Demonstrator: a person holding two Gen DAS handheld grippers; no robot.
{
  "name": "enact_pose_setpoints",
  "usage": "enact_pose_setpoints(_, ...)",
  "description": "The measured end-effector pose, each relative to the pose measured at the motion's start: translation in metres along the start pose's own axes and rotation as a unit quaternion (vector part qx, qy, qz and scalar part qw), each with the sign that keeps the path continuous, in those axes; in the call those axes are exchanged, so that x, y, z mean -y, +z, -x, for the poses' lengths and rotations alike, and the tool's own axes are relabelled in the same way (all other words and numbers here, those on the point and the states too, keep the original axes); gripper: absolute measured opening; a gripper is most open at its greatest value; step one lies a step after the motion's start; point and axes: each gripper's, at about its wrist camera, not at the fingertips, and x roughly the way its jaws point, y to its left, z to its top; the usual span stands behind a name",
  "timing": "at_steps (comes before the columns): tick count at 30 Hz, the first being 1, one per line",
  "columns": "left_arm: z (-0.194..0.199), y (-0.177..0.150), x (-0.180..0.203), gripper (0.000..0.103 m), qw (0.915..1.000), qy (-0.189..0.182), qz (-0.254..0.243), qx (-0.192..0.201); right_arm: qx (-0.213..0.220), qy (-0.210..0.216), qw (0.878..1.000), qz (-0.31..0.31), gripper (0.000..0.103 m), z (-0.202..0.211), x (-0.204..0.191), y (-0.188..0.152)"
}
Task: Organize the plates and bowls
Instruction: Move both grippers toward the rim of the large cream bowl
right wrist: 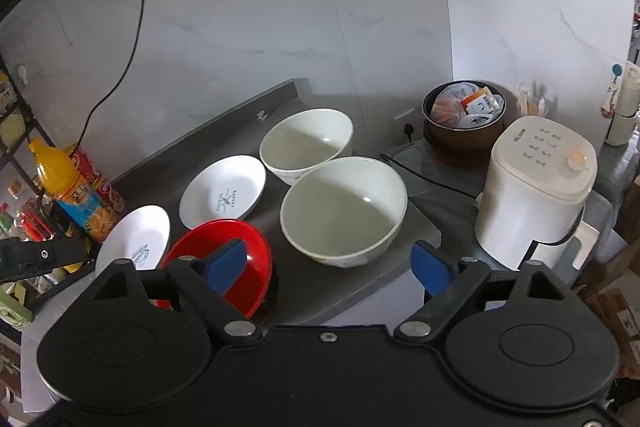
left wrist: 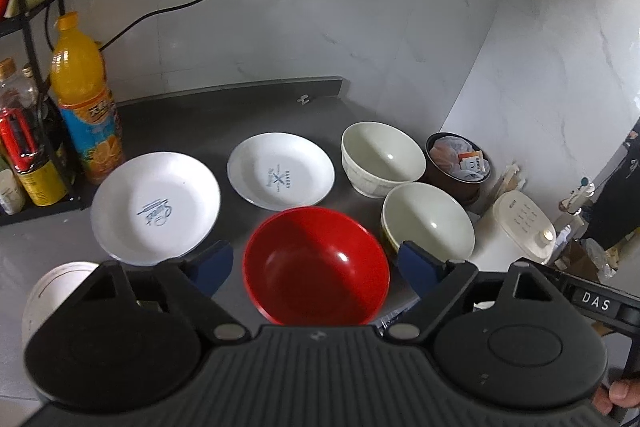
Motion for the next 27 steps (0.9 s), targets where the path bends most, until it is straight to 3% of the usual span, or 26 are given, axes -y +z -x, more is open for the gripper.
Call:
enact_pose_setpoints(6, -0.034, 0.01, 0.023, 0.083, 0.9997, 0.013, -0.001, -0.019, -0.023, 0.007, 1.0, -0.002, 0.082, -0.033, 0.02, 0.014)
enact_pose_setpoints(8, -0.047, 0.013, 0.028, 0.08, 0.9996, 0.014, 0.001, -0.026, -0.032, 0.01, 0.999, -0.003, 0.075, -0.045, 0.027, 0.019)
enact_pose_setpoints(15, -0.093, 0.021, 0.053, 0.07, 0.9986, 0.015, -0.004, -0.05, -0.058, 0.013, 0.998, -0.002, 0.07, -0.084, 0.044, 0.03)
enact_pose_setpoints(18, -0.11, 0.022, 0.062, 0.066, 0.9979, 0.014, -0.01, -0.062, -0.064, 0.014, 0.998, 0.005, 0.064, -0.098, 0.048, 0.032)
enact_pose_setpoints(27, -0.156, 0.017, 0.08, 0.051, 0.9954, -0.007, -0.016, -0.094, -0.083, 0.005, 0.997, -0.006, 0.051, -0.131, 0.063, 0.031)
